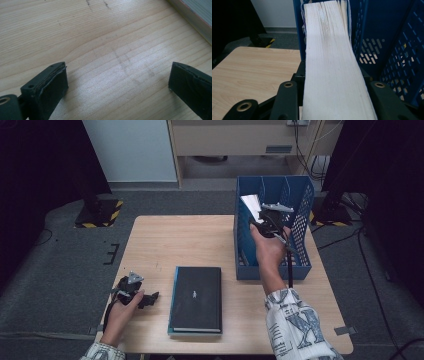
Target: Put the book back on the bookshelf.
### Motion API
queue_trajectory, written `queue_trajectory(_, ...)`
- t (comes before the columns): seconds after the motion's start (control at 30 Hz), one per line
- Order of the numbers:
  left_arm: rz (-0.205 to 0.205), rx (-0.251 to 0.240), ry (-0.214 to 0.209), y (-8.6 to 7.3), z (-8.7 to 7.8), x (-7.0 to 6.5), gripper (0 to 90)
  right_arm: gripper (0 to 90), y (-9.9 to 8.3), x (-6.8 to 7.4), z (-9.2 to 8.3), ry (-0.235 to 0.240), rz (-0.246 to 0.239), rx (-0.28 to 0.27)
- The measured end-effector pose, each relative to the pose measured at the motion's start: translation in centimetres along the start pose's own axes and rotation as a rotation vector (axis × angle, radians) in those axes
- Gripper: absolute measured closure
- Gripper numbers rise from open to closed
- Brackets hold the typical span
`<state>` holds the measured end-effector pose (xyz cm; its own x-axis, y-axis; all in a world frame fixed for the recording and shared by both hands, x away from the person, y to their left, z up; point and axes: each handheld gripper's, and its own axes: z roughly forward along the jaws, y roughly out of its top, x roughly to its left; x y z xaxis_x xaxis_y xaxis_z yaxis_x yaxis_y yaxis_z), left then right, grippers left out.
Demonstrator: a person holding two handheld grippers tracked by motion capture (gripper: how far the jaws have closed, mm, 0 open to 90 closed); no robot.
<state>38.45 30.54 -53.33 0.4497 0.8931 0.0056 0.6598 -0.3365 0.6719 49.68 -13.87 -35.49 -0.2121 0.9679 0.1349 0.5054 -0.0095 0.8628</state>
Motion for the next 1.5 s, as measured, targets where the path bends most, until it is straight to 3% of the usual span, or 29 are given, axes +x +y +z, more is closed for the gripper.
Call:
queue_trajectory(0.43,0.003,0.001,0.000,0.0,0.0,0.0,1.5,60.4,0.2,-0.9,0.1,0.007,0.070,-0.009)
queue_trajectory(0.83,-0.004,-0.005,-0.001,0.0,0.0,0.0,1.5,60.4,1.8,-0.8,0.5,-0.009,0.065,-0.022)
queue_trajectory(1.5,-0.001,-0.006,-0.003,-0.1,0.0,0.0,1.8,60.4,3.3,-0.1,2.8,-0.045,0.065,-0.036)
